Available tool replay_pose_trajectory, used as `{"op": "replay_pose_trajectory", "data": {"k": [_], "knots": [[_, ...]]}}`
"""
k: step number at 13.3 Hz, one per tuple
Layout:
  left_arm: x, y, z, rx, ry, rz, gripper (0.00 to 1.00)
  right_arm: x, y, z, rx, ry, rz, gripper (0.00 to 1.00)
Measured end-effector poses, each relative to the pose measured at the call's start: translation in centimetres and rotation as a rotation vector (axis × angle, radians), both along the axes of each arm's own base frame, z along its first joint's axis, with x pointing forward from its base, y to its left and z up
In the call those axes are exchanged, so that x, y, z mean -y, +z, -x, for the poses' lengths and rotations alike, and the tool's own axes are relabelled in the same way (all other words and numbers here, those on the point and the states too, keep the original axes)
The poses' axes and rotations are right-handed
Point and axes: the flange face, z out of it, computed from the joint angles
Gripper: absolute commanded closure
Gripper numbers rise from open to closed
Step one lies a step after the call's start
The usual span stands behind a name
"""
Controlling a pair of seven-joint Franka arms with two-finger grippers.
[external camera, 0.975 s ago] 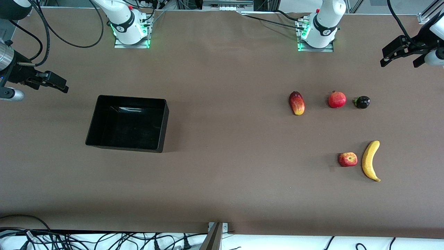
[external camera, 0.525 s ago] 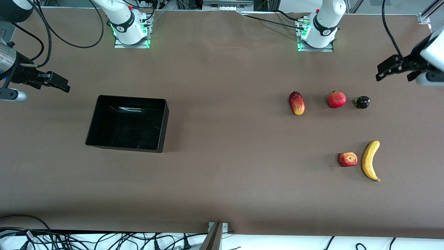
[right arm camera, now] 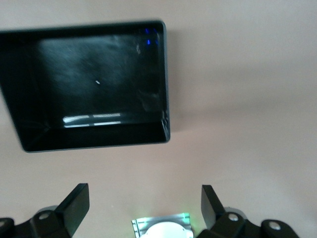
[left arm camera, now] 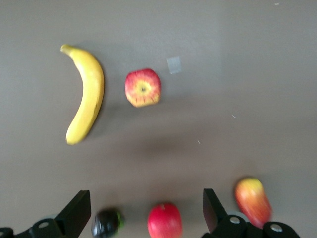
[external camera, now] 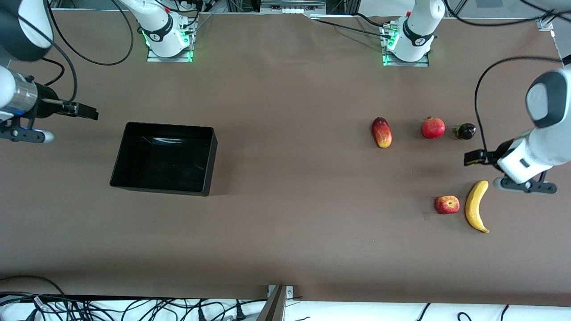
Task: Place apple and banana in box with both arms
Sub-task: 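Grasp the small apple with the left gripper while the right gripper grips the box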
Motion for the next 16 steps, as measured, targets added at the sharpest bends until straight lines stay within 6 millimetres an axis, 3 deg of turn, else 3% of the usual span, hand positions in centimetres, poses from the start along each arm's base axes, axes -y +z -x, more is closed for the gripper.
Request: {"op": "replay_pose_trajectory", "data": {"k": [3,6,9,12,13,14,16], "knots": [[0.0,-5.5,-1.8,0.020,-0.011,-0.003,0.00,1.1,-7.5,-0.5,0.012,-0.011,0.002,0.00],[0.3,-11.3,-3.1,0.055,-0.018,-0.005,0.00,1.5,-14.0,-0.3,0.172,0.028,-0.001,0.00],[0.3,-16.8,-3.8,0.085,-0.020,-0.008,0.00,1.9,-19.0,1.7,0.287,0.050,0.003,0.00],[0.2,-19.8,-4.1,0.119,-0.021,-0.012,0.00,2.5,-22.9,3.9,0.354,0.084,0.006,0.03],[0.2,-20.3,-4.2,0.126,-0.022,-0.013,0.00,2.6,-24.0,4.5,0.363,0.098,0.007,0.12],[0.2,-20.6,-4.2,0.131,-0.022,-0.013,0.00,2.6,-24.8,4.8,0.376,0.106,0.008,0.26],[0.2,-21.1,-4.3,0.141,-0.021,-0.014,0.00,2.6,-25.9,5.3,0.389,0.113,0.009,0.71]]}}
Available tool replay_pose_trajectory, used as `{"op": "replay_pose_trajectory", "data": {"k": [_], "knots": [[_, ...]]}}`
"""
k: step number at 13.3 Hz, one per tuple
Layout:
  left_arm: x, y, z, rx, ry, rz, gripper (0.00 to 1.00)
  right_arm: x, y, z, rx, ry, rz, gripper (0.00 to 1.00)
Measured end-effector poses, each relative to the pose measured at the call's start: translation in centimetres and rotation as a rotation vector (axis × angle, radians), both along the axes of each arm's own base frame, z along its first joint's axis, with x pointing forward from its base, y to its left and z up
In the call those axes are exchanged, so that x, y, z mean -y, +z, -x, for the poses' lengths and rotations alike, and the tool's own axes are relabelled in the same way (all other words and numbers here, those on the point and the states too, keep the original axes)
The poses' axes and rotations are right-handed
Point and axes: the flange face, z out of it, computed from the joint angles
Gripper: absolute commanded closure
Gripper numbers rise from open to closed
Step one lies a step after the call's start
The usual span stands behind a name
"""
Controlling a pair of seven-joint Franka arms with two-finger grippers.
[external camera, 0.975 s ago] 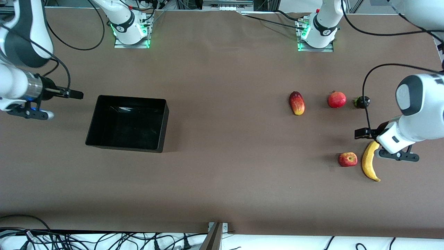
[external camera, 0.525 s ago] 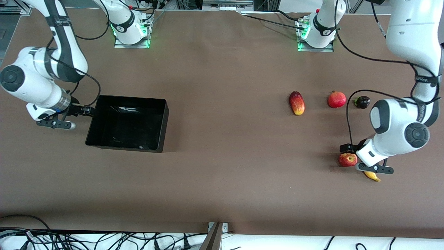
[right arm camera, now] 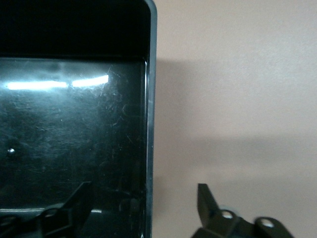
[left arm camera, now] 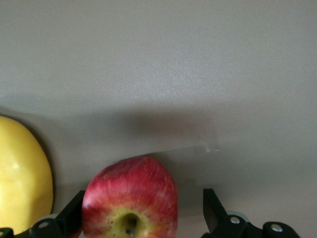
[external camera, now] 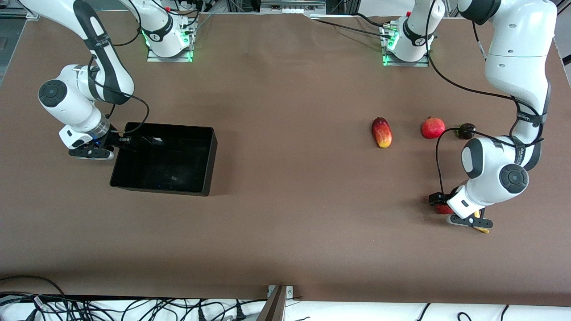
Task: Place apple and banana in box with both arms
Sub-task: 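Grasp the small apple with the left gripper while the right gripper grips the box, then drag the box with the right gripper while the left gripper carries the apple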
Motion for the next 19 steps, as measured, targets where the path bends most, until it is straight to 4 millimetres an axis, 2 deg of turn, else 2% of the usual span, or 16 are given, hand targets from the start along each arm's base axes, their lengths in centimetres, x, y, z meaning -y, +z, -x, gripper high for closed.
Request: {"op": "replay_pose_trajectory", "data": {"k": [1,2,4,6,7,8,9,10,12,14,16,18,19], "knots": [[-0.1,-0.3,0.0,0.007,0.001,-0.001,0.00,0.0,-0.6,0.5,-0.010,0.000,-0.001,0.90],[-0.2,-0.6,-0.1,0.014,0.002,-0.001,0.00,-0.1,-1.3,1.0,-0.022,0.000,-0.002,1.00],[-0.7,-1.2,0.0,0.016,0.010,-0.002,0.01,-0.1,-1.9,1.5,-0.029,0.001,-0.002,1.00],[-1.5,-1.6,0.2,0.010,0.022,-0.002,0.10,-0.1,-1.8,1.5,-0.024,0.001,-0.002,1.00],[-1.9,-1.8,0.2,0.007,0.027,-0.002,0.23,-0.1,-1.8,1.4,-0.020,0.000,-0.001,1.00],[-2.2,-1.9,0.3,0.006,0.033,-0.002,0.42,-0.1,-1.5,1.3,-0.014,0.002,-0.001,1.00],[-2.4,-2.0,0.3,0.005,0.036,-0.002,0.51,-0.1,-1.1,1.0,-0.003,0.008,0.000,1.00],[-2.4,-2.1,0.3,0.006,0.038,-0.002,0.70,-0.2,-0.4,0.6,0.012,0.016,0.001,1.00],[-2.4,-2.1,0.4,0.014,0.040,-0.002,1.00,-1.1,1.6,-0.4,0.052,0.041,-0.001,1.00],[-2.4,-2.1,0.4,0.017,0.048,-0.002,1.00,-3.5,4.1,-2.0,0.046,0.084,-0.010,1.00],[-2.4,-2.1,0.4,0.019,0.069,-0.001,1.00,-6.4,8.0,-4.5,-0.027,0.110,-0.023,1.00],[-2.0,-1.9,0.5,0.018,0.096,0.002,1.00,-10.5,12.4,-6.4,-0.085,0.059,-0.038,1.00],[-1.4,-1.3,0.5,0.009,0.101,0.005,1.00,-13.6,14.1,-6.8,-0.086,0.046,-0.044,1.00]]}}
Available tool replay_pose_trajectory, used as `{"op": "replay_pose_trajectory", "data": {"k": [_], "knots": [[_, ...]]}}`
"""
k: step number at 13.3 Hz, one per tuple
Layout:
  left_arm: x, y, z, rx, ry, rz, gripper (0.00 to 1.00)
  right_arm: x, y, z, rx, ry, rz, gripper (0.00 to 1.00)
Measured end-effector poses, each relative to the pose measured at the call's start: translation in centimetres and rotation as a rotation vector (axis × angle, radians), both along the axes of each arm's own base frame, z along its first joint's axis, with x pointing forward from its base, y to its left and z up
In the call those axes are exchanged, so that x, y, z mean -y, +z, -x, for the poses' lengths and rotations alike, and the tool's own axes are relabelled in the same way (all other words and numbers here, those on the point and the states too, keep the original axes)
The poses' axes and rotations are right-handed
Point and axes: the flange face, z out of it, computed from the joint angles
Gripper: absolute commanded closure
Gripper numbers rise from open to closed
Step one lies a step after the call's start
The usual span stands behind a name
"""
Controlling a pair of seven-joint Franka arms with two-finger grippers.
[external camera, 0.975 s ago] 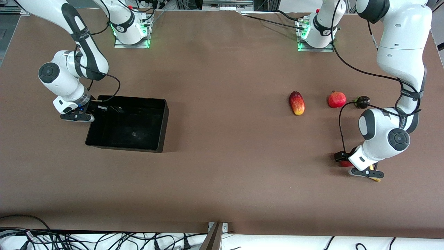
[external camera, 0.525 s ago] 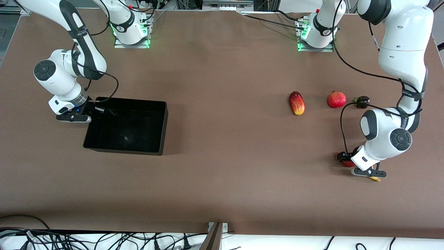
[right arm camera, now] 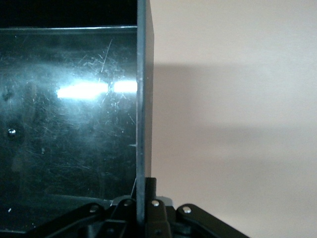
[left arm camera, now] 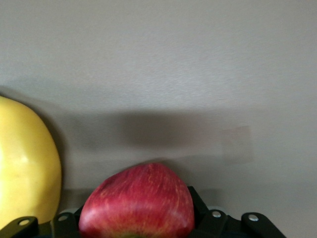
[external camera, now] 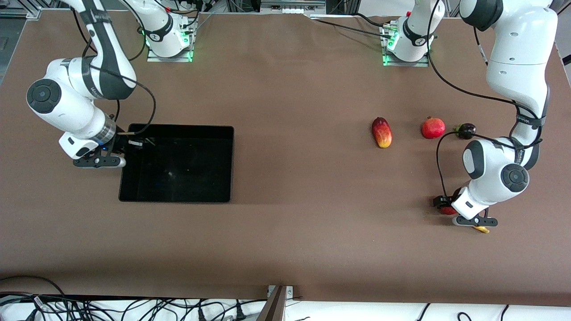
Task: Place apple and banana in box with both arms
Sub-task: 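Drag the box with the right gripper while the left gripper carries the apple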
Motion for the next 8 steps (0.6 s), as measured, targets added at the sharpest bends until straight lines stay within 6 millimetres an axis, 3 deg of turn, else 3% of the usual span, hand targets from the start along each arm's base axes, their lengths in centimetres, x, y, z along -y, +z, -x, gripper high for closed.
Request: {"op": "replay_pose_trajectory", "data": {"k": [2,4,6,8], "knots": [[1.9,3.8,0.3,-0.059,-0.007,0.009,0.98,-7.3,1.7,0.0,0.022,0.010,-0.013,1.00],[4.1,10.1,0.9,-0.098,-0.014,0.012,0.98,-14.9,1.5,0.7,0.029,0.026,-0.025,1.00],[7.0,16.7,2.2,-0.123,0.014,0.014,0.98,-22.8,-0.2,2.5,0.012,0.059,-0.030,1.00],[11.2,21.2,3.9,-0.151,0.050,0.016,0.98,-29.2,-3.1,4.2,-0.013,-0.002,-0.027,1.00]]}}
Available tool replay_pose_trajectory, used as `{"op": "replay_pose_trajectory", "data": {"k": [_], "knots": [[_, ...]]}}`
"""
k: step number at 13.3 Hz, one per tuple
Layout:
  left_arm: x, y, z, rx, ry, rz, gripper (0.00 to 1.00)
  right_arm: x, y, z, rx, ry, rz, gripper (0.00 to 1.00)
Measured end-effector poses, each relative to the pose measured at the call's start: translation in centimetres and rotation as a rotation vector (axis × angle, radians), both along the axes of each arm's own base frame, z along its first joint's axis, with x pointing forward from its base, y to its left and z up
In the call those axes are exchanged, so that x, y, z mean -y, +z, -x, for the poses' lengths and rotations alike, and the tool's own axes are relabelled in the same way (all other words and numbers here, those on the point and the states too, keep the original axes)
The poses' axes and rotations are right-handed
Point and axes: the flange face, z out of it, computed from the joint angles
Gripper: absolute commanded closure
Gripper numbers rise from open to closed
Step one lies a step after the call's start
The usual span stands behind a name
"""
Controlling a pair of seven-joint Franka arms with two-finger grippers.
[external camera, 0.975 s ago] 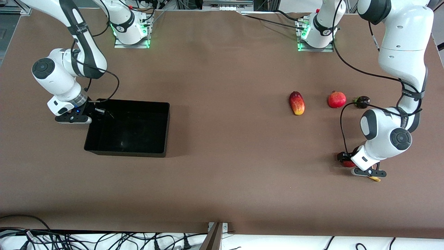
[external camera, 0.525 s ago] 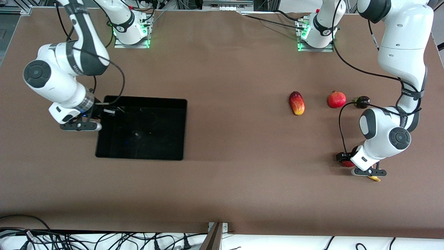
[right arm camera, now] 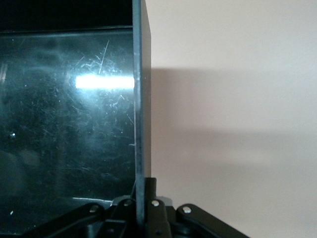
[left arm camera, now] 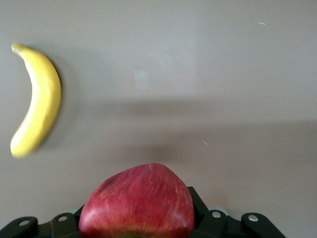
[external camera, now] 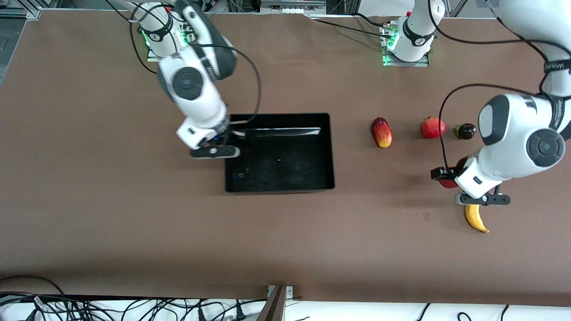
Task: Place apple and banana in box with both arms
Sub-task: 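Drag the box with the right gripper while the left gripper carries the apple, then lower the apple into the box with the left gripper while the right gripper withdraws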
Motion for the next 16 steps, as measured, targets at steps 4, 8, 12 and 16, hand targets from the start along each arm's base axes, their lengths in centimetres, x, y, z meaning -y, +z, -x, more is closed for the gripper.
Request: {"op": "replay_pose_trajectory", "data": {"k": [4,8,12,16], "knots": [[11.0,4.1,3.4,-0.034,0.092,0.004,0.99,-7.8,-4.9,-0.5,0.016,-0.060,-0.034,1.00],[17.3,0.3,4.8,-0.097,0.179,-0.009,0.99,-12.4,-8.3,0.7,0.069,-0.038,-0.094,1.00],[21.8,-6.3,5.2,-0.128,0.178,-0.028,0.99,-14.8,-9.8,2.5,0.091,-0.004,-0.121,0.00],[24.9,-9.5,6.0,-0.144,0.150,-0.028,1.00,-14.6,-9.2,1.8,0.109,-0.007,-0.128,0.00]]}}
